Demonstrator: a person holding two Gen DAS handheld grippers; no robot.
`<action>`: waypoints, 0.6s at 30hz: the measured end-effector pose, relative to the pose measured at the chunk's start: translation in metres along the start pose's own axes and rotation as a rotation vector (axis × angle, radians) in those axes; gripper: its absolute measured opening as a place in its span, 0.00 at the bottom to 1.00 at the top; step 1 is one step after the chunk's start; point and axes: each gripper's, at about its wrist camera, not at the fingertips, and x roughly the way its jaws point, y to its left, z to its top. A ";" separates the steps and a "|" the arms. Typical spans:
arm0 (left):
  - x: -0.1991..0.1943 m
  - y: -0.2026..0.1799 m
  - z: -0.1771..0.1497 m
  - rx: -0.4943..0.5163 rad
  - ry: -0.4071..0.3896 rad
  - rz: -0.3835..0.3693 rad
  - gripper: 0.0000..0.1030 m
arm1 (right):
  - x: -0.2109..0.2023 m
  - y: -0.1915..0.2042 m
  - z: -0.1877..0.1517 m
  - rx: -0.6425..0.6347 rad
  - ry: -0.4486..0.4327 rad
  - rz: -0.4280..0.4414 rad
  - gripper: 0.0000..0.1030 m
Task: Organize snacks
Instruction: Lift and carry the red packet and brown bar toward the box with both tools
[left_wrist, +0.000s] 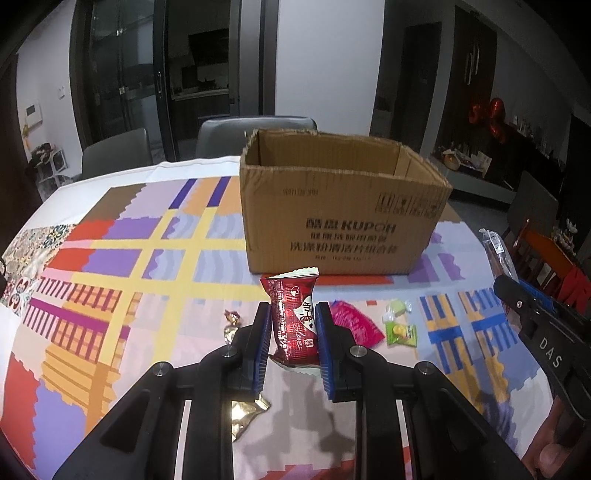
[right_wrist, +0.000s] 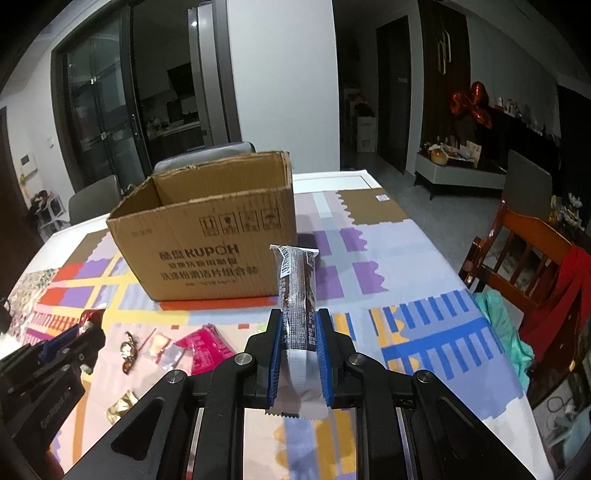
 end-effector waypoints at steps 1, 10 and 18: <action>-0.001 0.000 0.002 -0.001 -0.004 0.000 0.24 | -0.001 0.001 0.002 -0.002 -0.004 0.002 0.18; -0.009 0.002 0.025 -0.007 -0.034 -0.006 0.24 | -0.012 0.007 0.022 -0.023 -0.040 0.016 0.18; -0.007 0.000 0.046 -0.001 -0.050 -0.014 0.24 | -0.016 0.012 0.042 -0.043 -0.073 0.031 0.18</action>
